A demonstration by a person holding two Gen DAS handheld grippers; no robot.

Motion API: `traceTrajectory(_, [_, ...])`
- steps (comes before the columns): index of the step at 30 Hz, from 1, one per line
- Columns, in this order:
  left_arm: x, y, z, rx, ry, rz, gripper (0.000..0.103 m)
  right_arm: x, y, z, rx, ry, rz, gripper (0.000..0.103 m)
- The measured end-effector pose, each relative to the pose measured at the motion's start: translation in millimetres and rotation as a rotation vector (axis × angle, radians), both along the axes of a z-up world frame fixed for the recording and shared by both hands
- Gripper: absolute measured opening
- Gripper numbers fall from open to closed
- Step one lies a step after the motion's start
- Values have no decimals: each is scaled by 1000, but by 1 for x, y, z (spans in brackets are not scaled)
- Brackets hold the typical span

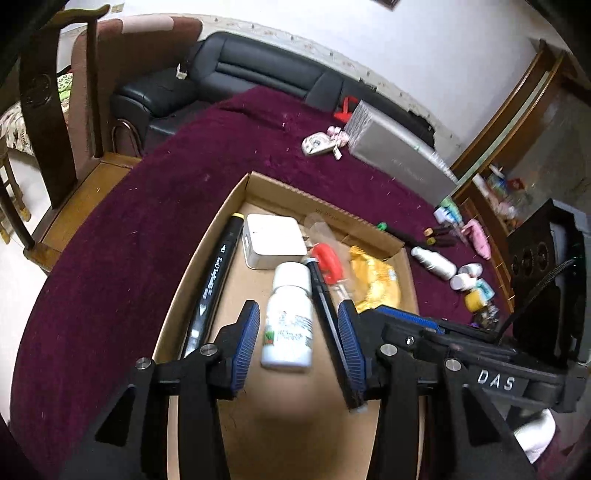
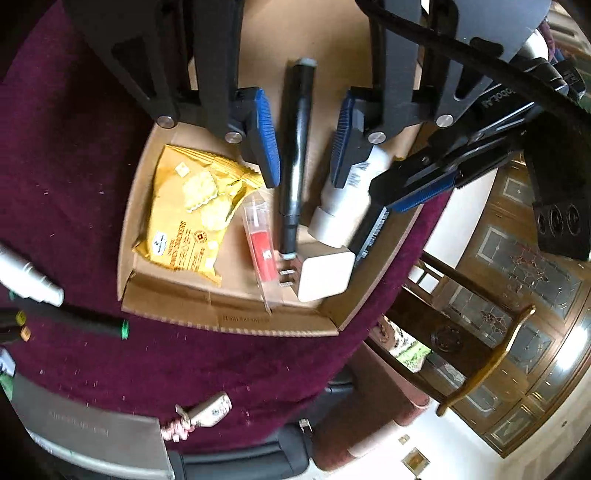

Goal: Organize objects
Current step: 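Carry the bottle and marker over the box and lower them inside, then move both grippers away from the box toward the remaining items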

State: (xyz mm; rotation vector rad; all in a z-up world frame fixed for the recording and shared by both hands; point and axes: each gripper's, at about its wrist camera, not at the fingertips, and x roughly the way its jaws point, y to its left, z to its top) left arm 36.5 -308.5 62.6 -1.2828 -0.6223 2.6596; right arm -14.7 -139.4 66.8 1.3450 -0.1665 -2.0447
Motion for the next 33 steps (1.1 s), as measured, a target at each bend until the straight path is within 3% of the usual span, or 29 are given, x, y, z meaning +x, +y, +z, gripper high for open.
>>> traceTrajectory(4, [26,5,19,1,45,22,45,17,10,17,11,74,-18,45])
traceTrajectory(10, [71,35,60,-112,220,16,53,41,30,37,64,210,-94,53])
traceTrajectory(15, [93,54,77,-165,315,21,54,64,54,53,162,394,-207,57])
traceTrajectory(19, [97,65,81,-188,328,23,56,82,70,65,232,534,-286,71])
traceTrajectory(22, [98,75,81,-181,326,12,56,94,80,72,276,613,-322,73])
traceTrajectory(33, [106,117,88,-203,320,-49,56,112,107,81,318,710,-370,74])
